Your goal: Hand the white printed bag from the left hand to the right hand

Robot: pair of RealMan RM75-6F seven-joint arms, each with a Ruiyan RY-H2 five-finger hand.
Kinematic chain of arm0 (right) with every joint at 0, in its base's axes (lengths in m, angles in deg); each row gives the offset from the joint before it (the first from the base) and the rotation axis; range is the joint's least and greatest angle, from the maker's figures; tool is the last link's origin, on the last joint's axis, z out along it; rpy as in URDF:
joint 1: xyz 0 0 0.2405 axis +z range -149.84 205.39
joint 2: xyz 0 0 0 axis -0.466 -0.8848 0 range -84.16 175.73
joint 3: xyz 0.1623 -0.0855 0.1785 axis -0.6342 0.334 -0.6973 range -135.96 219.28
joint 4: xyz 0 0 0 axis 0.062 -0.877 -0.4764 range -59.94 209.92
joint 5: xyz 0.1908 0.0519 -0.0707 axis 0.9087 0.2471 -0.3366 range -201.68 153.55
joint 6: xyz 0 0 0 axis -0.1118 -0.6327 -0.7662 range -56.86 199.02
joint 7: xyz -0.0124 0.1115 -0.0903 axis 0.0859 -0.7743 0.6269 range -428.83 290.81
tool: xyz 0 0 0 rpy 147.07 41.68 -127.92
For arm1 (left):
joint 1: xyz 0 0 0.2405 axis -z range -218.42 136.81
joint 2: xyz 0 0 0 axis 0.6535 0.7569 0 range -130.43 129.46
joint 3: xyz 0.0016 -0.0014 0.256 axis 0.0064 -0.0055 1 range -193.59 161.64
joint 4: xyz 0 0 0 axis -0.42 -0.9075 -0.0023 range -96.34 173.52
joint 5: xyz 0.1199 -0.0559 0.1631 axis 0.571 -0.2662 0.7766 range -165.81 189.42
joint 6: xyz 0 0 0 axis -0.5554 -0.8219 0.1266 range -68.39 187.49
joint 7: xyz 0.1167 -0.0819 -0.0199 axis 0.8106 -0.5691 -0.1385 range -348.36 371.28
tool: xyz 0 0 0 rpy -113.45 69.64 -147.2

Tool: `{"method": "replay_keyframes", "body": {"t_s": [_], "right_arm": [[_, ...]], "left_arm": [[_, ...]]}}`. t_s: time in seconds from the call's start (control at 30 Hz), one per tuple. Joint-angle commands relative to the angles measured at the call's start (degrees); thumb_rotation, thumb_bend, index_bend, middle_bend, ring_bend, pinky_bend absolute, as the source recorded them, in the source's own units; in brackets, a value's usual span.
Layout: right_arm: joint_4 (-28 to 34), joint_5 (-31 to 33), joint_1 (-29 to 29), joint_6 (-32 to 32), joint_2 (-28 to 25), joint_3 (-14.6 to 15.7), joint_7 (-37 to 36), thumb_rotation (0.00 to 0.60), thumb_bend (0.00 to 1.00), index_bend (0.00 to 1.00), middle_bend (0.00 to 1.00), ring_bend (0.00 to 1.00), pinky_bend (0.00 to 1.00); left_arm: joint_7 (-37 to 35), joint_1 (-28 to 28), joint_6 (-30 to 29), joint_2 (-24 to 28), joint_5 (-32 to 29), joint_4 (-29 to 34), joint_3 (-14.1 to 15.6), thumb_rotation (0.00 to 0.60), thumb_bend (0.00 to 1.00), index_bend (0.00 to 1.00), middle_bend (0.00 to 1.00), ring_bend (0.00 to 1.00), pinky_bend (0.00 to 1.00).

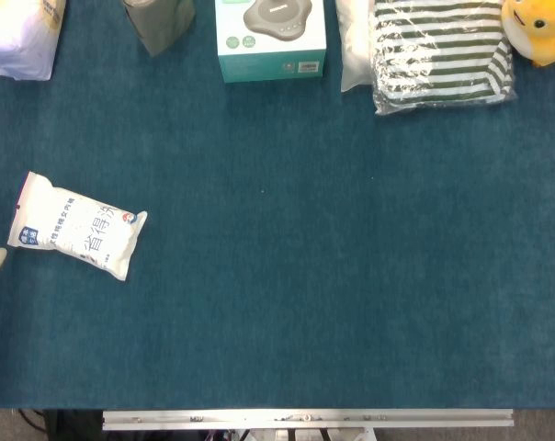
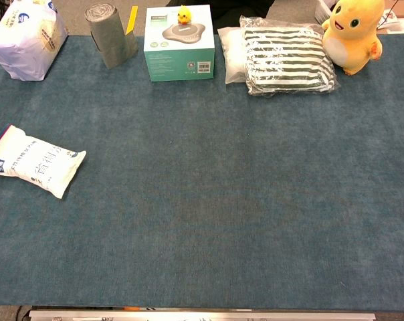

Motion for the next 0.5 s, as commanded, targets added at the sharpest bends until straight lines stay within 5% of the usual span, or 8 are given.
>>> {"method": "replay_keyframes", "body": {"t_s": [0.03, 0.5], "right_arm": [[-0.7, 0.2, 0.4, 0.8, 0.7, 0.1, -0.1, 0.6, 0.1, 0.18, 0.35, 0.33, 0.33], [0.2, -0.2, 2.5, 1.9, 0.6, -1.3, 0.1, 0.6, 0.1, 0.18, 0.35, 0.33, 0.33]], "left_arm": [[-0.3, -0.4, -0.1, 0.5, -0.7, 0.7, -0.1, 0.6, 0.16, 0.13, 0.08, 0.17, 0.42], [0.5, -1.2, -0.9, 0.6, 0.8, 1.9, 1.0, 0.6, 0.16, 0.14, 0.09, 0.17, 0.42]]}}
